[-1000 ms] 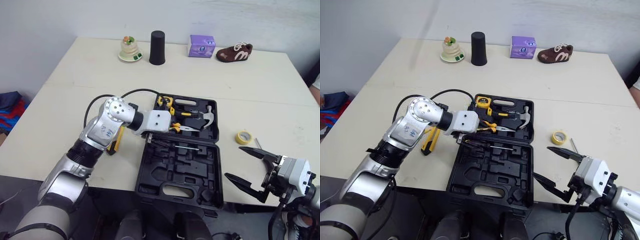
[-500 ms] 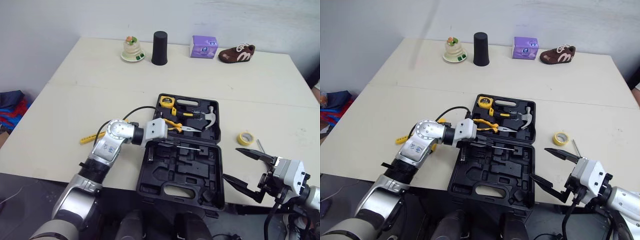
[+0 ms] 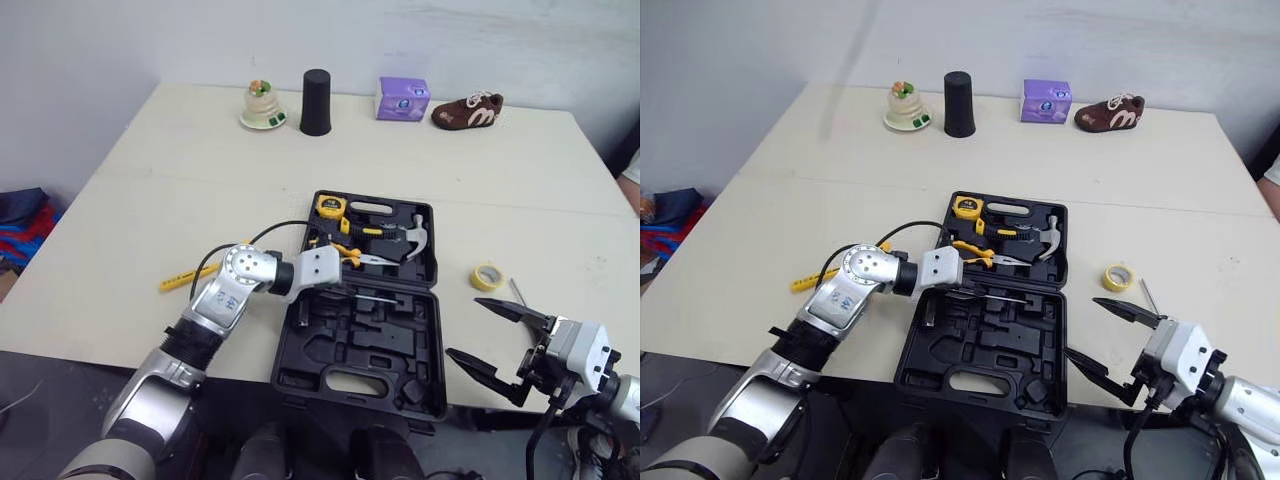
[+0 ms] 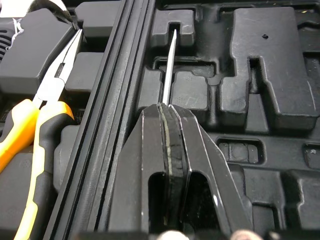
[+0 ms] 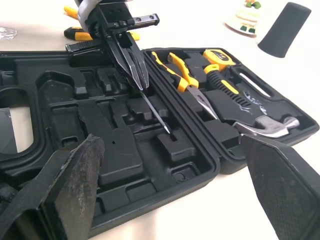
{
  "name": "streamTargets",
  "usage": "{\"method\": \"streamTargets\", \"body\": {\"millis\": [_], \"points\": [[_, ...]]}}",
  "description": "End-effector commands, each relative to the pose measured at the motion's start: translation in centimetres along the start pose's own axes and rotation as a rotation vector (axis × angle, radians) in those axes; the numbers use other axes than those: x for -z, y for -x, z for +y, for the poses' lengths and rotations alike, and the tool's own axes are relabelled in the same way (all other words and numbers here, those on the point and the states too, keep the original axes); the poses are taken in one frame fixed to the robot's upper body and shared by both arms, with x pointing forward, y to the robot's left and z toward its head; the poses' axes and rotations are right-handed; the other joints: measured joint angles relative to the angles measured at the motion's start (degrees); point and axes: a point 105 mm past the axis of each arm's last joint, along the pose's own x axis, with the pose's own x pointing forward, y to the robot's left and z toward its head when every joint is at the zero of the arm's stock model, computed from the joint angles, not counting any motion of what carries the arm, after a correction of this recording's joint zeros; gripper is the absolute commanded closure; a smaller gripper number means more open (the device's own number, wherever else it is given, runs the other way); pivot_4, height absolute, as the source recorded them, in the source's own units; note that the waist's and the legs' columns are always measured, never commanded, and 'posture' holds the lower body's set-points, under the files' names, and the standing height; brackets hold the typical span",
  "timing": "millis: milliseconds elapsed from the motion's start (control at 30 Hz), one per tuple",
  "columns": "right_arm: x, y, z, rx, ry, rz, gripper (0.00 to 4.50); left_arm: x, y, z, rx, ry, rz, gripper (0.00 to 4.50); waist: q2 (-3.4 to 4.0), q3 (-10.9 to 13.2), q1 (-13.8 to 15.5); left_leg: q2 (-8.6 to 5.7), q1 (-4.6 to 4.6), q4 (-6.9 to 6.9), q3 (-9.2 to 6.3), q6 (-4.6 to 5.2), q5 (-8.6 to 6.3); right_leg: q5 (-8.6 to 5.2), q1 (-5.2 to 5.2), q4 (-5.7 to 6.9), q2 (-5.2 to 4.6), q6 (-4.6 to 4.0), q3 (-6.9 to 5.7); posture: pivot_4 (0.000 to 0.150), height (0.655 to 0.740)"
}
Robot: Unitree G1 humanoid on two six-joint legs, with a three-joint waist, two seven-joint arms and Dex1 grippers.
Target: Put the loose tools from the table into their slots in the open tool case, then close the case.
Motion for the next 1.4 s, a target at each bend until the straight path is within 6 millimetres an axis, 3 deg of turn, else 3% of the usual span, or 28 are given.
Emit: {"method": "streamTargets", "body": {"millis": [33, 167, 267, 333, 400, 500, 567, 700, 733, 767, 967, 1067, 1133, 1267, 1400], "points": [[-0.5, 0.1, -0.1, 0.008, 0.028, -0.022, 0.00, 5.9, -0.7, -1.7, 0.014, 0.180, 0.221, 4.42, 0.15, -0.1, 0.0, 0.02, 0.12, 0.00, -0.01, 0.12, -0.10, 0.00, 0.15, -0.07, 0.00, 0.00, 0.00, 0.150, 0.7380], [-0.5, 0.2, -0.2, 0.015, 0.030, -0.024, 0.00, 6.0, -0.8, -1.7, 0.016, 0.169, 0.231, 4.42, 0.38, -0.6, 0.1, 0.03, 0.32, 0.00, -0.09, 0.14, -0.22, 0.01, 0.47, -0.30, 0.00, 0.01, -0.02, 0.150, 0.7380], [-0.5, 0.5, -0.4, 0.038, 0.026, -0.017, 0.00, 2.1, -0.5, -0.6, -0.011, 0.090, 0.002, 4.42, 0.54, -0.8, 0.1, 0.04, 0.31, 0.00, -0.10, 0.12, -0.24, 0.01, 0.50, -0.40, 0.00, 0.02, -0.02, 0.150, 0.7380], [-0.4, 1.2, -0.8, 0.078, 0.016, -0.009, 0.00, -0.7, 0.9, 0.3, -0.039, 0.030, -0.158, 4.42, 0.59, -0.8, 0.0, 0.05, 0.23, 0.00, -0.10, 0.12, -0.24, 0.01, 0.41, -0.41, 0.00, 0.02, -0.03, 0.150, 0.7380], [-0.3, 2.0, -1.3, 0.120, 0.006, 0.000, 0.00, -2.1, 2.6, 1.5, -0.097, -0.007, -0.251, 4.42, 0.62, -0.5, 0.0, 0.05, 0.04, 0.00, -0.10, 0.07, -0.20, 0.01, 0.24, -0.41, 0.01, 0.02, -0.04, 0.150, 0.7380], [0.6, 5.1, -2.5, 0.224, -0.001, 0.061, 0.00, -1.9, 6.8, 3.2, -0.206, -0.092, -0.283, 3.44, 0.55, -0.4, 0.0, 0.03, -0.21, 0.00, -0.07, -0.14, -0.08, 0.02, -0.02, -0.40, 0.01, 0.03, -0.06, 0.150, 0.7380], [1.1, 7.4, -3.3, 0.293, 0.018, 0.102, 0.00, -0.6, 9.1, 3.7, -0.271, -0.104, -0.243, 2.63, 0.56, -0.4, -0.2, 0.04, -0.20, -0.03, -0.03, -0.13, -0.08, 0.02, -0.04, -0.41, 0.04, 0.03, -0.06, 0.150, 0.7380], [2.0, 12.5, -5.1, 0.472, 0.076, 0.200, 0.00, 2.8, 14.4, 2.9, -0.376, -0.037, -0.181, 0.76, 0.60, -0.4, -0.5, 0.00, -0.09, -0.29, 0.12, 0.05, -0.19, 0.03, -0.05, -0.56, 0.01, 0.05, 0.02, 0.150, 0.7380], [2.1, 13.9, -5.6, 0.535, 0.088, 0.219, 0.00, 4.5, 16.2, 2.6, -0.421, 0.000, -0.122, 0.22, 0.60, -0.4, -0.5, -0.01, -0.09, -0.35, 0.12, 0.05, -0.19, 0.04, -0.05, -0.62, 0.01, 0.07, 0.03, 0.150, 0.7380], [2.2, 15.5, -6.1, 0.600, 0.104, 0.236, 0.00, 5.8, 18.1, 2.4, -0.479, 0.026, -0.068, 0.04, 0.57, -0.4, -0.6, 0.00, -0.09, -0.39, 0.12, 0.05, -0.19, 0.04, -0.06, -0.64, 0.00, 0.07, 0.03, 0.150, 0.7380], [3.4, 22.3, -6.4, 0.884, 0.128, 0.324, 0.00, 10.1, 27.6, 1.2, -0.808, 0.145, 0.113, 0.04, 0.42, -0.2, -0.7, 0.01, -0.09, -0.84, 0.11, 0.01, -0.07, 0.03, -0.33, -0.67, -0.02, 0.05, 0.05, 0.150, 0.7380], [4.0, 27.7, -6.0, 1.165, 0.136, 0.385, 0.00, 12.6, 33.3, 0.3, -1.047, 0.218, 0.221, 0.04, 0.50, -0.2, -0.6, -0.01, -0.07, -0.89, 0.12, -0.18, -0.18, 0.02, -0.35, -0.67, -0.08, 0.04, 0.11, 0.150, 0.7380], [4.5, 30.2, -5.1, 1.272, 0.129, 0.426, 0.00, 13.9, 36.1, -0.5, -1.194, 0.212, 0.327, 0.04, 0.53, -0.1, -0.7, -0.02, -0.07, -0.94, 0.15, -0.22, -0.21, 0.02, -0.40, -0.67, -0.08, 0.04, 0.13, 0.150, 0.7380], [5.5, 33.0, -2.4, 1.380, 0.089, 0.515, 0.00, 15.8, 38.0, -3.0, -1.283, 0.285, 0.399, 0.04, 0.60, -0.1, -0.9, -0.02, 0.03, -1.14, 0.20, -0.27, -0.26, -0.01, -0.40, -0.69, -0.09, -0.02, 0.17, 0.150, 0.7380], [5.9, 32.9, -2.2, 1.381, 0.063, 0.504, 0.00, 15.9, 38.9, -3.1, -1.374, 0.323, 0.360, 0.04, 0.58, -0.1, -1.5, 0.00, 0.04, -1.12, 0.21, -0.35, -0.26, -0.01, -0.39, -0.69, -0.12, -0.02, 0.23, 0.150, 0.7380]]}}
